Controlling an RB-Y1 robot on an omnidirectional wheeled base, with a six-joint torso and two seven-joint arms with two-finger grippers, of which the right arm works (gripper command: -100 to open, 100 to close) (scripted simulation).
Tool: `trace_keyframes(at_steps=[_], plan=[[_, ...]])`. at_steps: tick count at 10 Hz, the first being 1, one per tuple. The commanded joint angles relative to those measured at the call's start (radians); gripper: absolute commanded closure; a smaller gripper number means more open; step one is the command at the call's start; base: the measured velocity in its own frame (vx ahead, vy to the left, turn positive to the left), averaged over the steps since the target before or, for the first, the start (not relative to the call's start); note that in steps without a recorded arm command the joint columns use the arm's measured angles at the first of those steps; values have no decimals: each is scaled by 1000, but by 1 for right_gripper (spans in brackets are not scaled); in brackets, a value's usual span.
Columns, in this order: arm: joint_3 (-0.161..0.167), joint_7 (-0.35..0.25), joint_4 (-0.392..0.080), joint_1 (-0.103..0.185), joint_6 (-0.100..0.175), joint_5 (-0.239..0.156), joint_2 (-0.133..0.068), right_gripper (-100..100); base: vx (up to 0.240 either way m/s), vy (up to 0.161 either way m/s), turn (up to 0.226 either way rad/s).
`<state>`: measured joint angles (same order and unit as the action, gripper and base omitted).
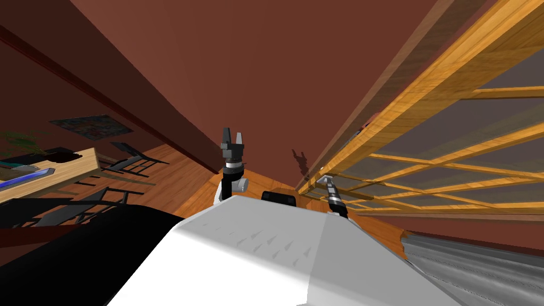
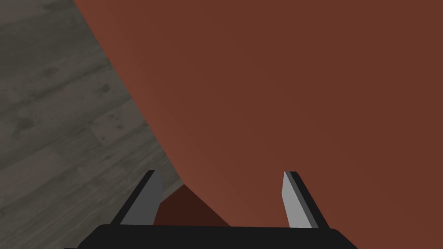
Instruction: Pull the door open
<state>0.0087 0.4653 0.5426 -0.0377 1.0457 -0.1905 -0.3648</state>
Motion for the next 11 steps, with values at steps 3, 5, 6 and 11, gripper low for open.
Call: trace_keyframes(at_steps=[3, 5, 6, 11], plan=[[10, -88, -15, 10, 1, -12, 15, 100, -50, -26, 43], [12, -129, -12, 13, -3, -19, 18, 100, -42, -13, 24], [15, -164, -10, 16, -8, -26, 22, 100, -48, -17, 30], [21, -286, -2, 24, -21, -48, 33, 100, -52, -22, 42]])
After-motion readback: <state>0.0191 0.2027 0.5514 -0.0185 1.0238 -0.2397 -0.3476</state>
